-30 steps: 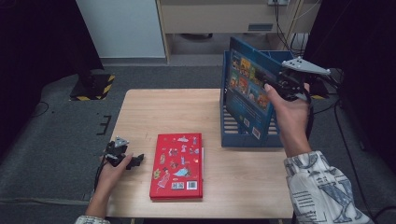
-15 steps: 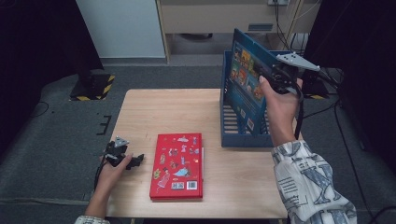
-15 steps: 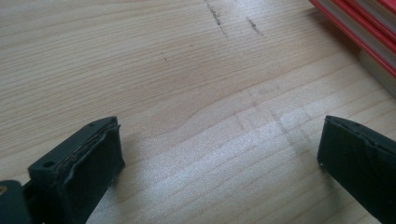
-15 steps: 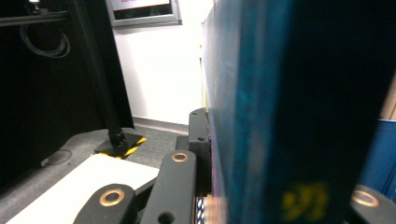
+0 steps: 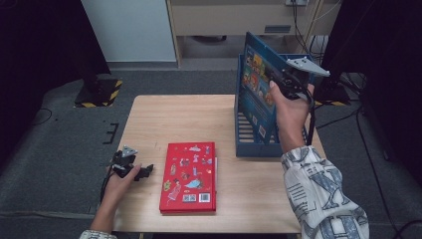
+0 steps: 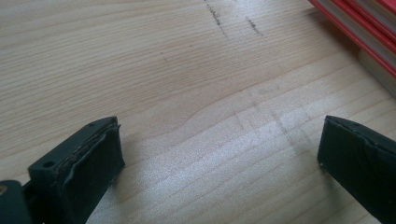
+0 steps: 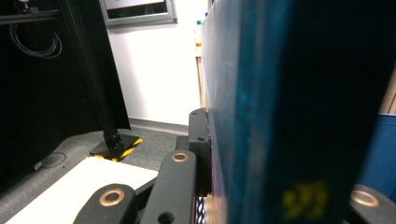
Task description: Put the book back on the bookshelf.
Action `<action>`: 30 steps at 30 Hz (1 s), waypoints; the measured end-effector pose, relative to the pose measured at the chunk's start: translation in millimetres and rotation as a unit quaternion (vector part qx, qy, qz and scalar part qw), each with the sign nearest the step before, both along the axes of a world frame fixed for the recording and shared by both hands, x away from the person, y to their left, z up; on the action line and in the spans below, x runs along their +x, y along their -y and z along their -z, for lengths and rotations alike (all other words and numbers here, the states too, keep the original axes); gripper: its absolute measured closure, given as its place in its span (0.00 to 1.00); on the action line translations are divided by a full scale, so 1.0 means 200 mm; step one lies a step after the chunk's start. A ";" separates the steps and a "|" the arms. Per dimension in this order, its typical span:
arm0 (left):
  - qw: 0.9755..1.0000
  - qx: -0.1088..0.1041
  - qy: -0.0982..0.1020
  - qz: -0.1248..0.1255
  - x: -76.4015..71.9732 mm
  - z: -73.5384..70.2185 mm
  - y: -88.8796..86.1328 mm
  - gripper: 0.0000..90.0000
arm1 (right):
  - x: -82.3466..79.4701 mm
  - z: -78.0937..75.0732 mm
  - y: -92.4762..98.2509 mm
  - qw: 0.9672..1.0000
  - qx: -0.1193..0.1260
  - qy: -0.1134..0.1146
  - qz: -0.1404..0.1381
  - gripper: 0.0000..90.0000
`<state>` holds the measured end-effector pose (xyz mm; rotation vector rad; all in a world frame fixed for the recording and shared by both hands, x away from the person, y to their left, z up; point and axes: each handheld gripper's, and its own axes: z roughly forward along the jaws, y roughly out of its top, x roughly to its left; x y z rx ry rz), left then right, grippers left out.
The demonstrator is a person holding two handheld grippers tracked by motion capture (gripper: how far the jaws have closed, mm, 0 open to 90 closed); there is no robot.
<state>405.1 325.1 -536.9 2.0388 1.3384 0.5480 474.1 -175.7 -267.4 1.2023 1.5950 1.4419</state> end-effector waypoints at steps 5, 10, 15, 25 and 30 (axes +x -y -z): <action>1.000 0.000 0.000 0.000 0.00 0.00 0.00 0.00 | 0.01 0.00 -0.02 1.000 0.002 0.000 0.003 0.91; 1.000 0.000 0.000 0.001 0.00 0.00 0.00 0.00 | 0.04 0.01 -0.03 1.000 0.000 0.002 0.008 0.91; 1.000 0.000 0.000 0.001 0.00 0.00 0.00 0.00 | 0.06 0.03 -0.04 1.000 0.000 0.004 0.013 0.91; 1.000 0.000 0.000 0.002 0.00 0.00 0.00 0.00 | 0.09 0.05 -0.05 1.000 0.002 0.012 0.019 0.91; 1.000 -0.001 -0.001 0.001 0.00 0.00 0.00 0.00 | 0.10 0.07 -0.06 1.000 0.001 0.013 0.022 0.91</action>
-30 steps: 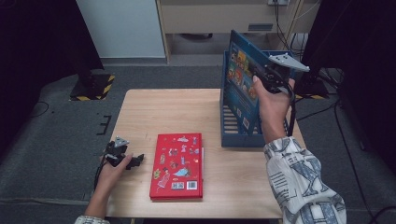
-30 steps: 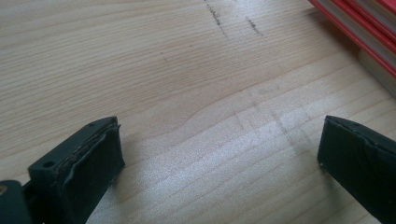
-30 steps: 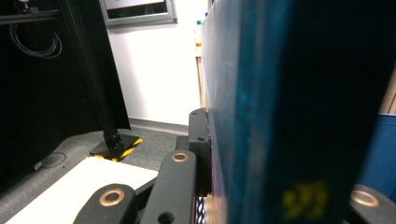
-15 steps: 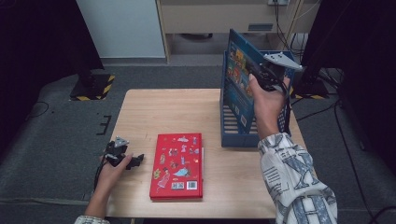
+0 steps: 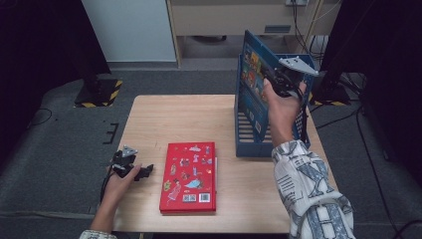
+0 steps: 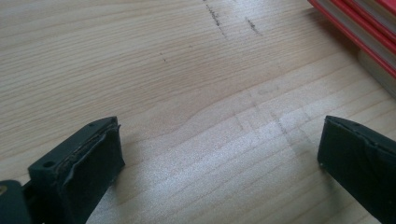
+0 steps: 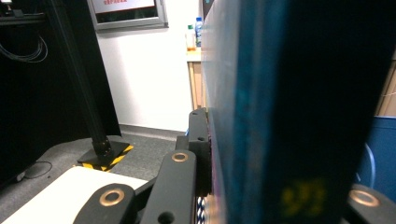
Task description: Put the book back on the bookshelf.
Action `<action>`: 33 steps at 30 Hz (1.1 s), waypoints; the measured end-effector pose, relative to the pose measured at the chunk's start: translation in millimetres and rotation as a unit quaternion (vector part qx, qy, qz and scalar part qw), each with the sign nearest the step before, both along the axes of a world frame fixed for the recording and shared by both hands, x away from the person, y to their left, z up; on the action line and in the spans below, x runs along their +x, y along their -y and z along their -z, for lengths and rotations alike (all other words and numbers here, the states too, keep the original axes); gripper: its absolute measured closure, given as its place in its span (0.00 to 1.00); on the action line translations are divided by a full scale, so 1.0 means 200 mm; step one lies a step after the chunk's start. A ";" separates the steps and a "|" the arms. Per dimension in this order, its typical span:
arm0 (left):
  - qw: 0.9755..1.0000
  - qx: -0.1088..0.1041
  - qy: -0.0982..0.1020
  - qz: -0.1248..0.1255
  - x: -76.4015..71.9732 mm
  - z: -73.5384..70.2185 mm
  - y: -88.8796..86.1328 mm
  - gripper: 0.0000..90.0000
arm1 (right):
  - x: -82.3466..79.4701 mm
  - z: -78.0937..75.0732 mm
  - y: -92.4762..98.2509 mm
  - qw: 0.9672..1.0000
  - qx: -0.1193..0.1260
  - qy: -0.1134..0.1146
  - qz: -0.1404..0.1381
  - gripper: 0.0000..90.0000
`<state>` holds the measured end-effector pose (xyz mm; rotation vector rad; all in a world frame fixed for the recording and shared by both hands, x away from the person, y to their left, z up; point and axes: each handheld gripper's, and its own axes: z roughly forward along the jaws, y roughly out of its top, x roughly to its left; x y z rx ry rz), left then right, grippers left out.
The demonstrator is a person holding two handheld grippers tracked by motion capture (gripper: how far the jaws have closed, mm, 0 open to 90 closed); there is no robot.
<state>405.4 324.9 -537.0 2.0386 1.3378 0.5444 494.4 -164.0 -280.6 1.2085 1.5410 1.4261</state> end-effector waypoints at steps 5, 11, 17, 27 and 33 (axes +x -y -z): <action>1.000 0.000 0.000 0.001 0.00 0.00 0.00 0.00 | 0.02 0.03 -0.01 1.000 -0.002 0.000 0.001 0.91; 1.000 0.003 -0.002 0.003 0.00 0.00 0.00 0.00 | 0.04 0.07 -0.03 1.000 -0.005 -0.002 0.002 0.91; 1.000 0.003 -0.002 0.003 0.00 0.00 0.00 0.00 | 0.06 0.10 -0.03 1.000 -0.003 -0.004 0.005 0.91; 1.000 0.003 -0.002 0.004 0.00 0.00 0.00 0.00 | 0.08 0.18 -0.04 1.000 -0.008 -0.010 0.006 0.91; 1.000 0.003 -0.002 0.004 0.00 0.00 0.00 0.00 | 0.08 0.22 -0.04 1.000 -0.010 -0.013 0.007 0.91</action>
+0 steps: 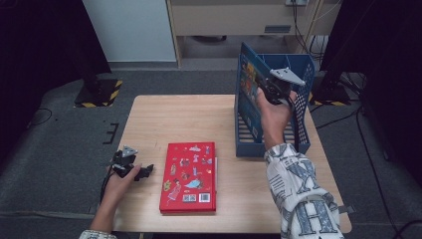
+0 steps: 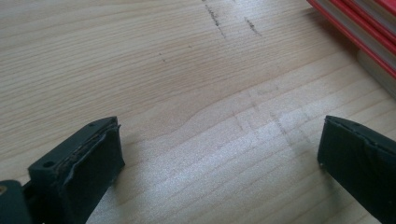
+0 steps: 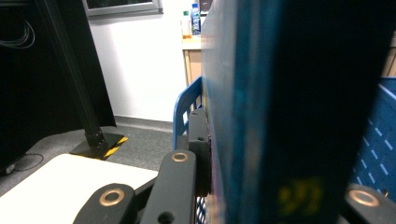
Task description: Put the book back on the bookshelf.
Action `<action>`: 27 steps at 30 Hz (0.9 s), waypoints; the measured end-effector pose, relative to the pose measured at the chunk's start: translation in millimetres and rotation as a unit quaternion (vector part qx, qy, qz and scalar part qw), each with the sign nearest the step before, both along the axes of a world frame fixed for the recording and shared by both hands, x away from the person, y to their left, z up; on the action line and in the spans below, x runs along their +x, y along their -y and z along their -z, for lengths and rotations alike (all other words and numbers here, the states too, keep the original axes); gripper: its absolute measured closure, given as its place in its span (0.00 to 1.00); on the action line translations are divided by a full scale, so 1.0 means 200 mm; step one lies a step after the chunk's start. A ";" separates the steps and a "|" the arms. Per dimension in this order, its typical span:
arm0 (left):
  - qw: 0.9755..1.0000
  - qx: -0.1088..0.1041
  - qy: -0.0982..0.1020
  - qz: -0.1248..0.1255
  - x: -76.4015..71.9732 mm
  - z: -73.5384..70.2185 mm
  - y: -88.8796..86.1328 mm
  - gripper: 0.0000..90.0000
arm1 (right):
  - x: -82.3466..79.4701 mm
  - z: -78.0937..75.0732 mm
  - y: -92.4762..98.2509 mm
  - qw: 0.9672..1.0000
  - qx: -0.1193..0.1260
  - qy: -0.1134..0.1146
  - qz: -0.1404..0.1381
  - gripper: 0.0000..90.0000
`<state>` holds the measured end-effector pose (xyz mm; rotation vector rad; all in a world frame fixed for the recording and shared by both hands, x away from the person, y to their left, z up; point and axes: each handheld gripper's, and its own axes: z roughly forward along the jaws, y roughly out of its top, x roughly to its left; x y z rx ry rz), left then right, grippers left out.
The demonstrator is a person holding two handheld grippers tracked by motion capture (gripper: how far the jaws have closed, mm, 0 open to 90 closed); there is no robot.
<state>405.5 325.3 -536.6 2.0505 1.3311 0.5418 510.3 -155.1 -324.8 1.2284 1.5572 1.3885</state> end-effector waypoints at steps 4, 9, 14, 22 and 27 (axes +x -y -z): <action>1.000 0.000 0.000 0.001 0.00 0.00 0.00 0.00 | 0.00 0.03 0.00 1.000 -0.002 -0.004 0.000 0.91; 1.000 0.000 0.000 0.002 0.00 0.00 0.00 0.00 | 0.01 0.06 0.00 1.000 -0.002 -0.008 -0.001 0.91; 1.000 0.000 0.000 0.001 0.00 0.00 0.00 0.00 | 0.01 0.07 0.00 1.000 -0.002 -0.010 -0.001 0.91; 1.000 0.001 0.000 0.003 0.00 0.00 0.00 0.00 | 0.01 0.09 0.00 1.000 -0.004 -0.015 -0.004 0.91; 1.000 0.001 0.000 0.003 0.00 0.00 0.00 0.00 | 0.01 0.09 0.00 1.000 -0.009 -0.022 -0.006 0.91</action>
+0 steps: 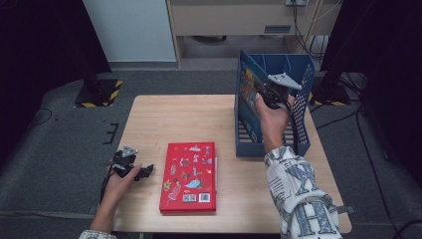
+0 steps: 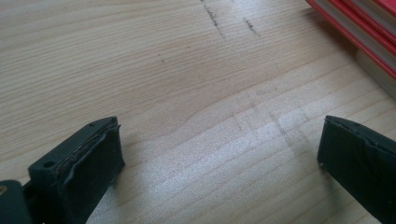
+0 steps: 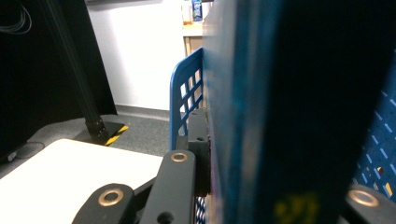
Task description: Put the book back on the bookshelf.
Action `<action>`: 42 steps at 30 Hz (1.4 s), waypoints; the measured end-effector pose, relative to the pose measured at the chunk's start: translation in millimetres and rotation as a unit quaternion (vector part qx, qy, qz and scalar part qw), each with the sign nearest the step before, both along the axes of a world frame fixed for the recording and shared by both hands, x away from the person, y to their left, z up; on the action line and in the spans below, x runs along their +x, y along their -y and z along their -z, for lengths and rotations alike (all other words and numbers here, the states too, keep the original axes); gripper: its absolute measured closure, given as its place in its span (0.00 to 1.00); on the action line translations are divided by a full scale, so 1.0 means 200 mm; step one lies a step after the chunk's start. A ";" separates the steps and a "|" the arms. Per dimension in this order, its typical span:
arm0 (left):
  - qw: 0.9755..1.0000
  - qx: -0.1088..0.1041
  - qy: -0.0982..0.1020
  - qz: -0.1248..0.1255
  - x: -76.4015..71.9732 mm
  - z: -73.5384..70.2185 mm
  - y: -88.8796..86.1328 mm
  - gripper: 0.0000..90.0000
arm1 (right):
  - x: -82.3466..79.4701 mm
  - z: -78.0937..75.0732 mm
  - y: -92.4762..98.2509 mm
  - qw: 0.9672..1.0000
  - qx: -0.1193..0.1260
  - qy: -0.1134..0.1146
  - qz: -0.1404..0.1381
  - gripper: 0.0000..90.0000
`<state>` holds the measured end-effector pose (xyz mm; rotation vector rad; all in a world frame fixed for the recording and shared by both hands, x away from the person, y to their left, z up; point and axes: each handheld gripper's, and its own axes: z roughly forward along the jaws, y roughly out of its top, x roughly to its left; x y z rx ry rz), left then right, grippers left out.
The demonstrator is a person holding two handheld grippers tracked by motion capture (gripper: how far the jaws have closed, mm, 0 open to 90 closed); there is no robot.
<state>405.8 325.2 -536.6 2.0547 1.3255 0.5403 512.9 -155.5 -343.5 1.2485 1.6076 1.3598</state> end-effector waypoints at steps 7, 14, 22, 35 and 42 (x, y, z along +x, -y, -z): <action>1.000 0.000 0.000 0.001 0.00 0.00 0.00 0.00 | -0.03 0.01 0.00 1.000 -0.011 -0.008 -0.001 0.91; 1.000 0.000 -0.001 0.002 0.00 0.00 0.00 0.00 | -0.07 -0.01 0.00 0.999 -0.034 -0.039 -0.009 0.90; 1.000 0.000 0.000 0.002 0.00 0.00 0.00 0.00 | -0.10 0.01 0.01 0.997 -0.038 -0.059 -0.017 0.89; 1.000 0.000 0.000 0.002 0.00 0.00 0.00 0.00 | -0.14 -0.07 0.03 0.997 -0.040 -0.057 -0.030 0.80; 1.000 0.000 0.000 0.001 0.00 0.00 0.00 0.00 | -0.14 -0.13 0.02 0.996 -0.051 -0.063 -0.038 0.78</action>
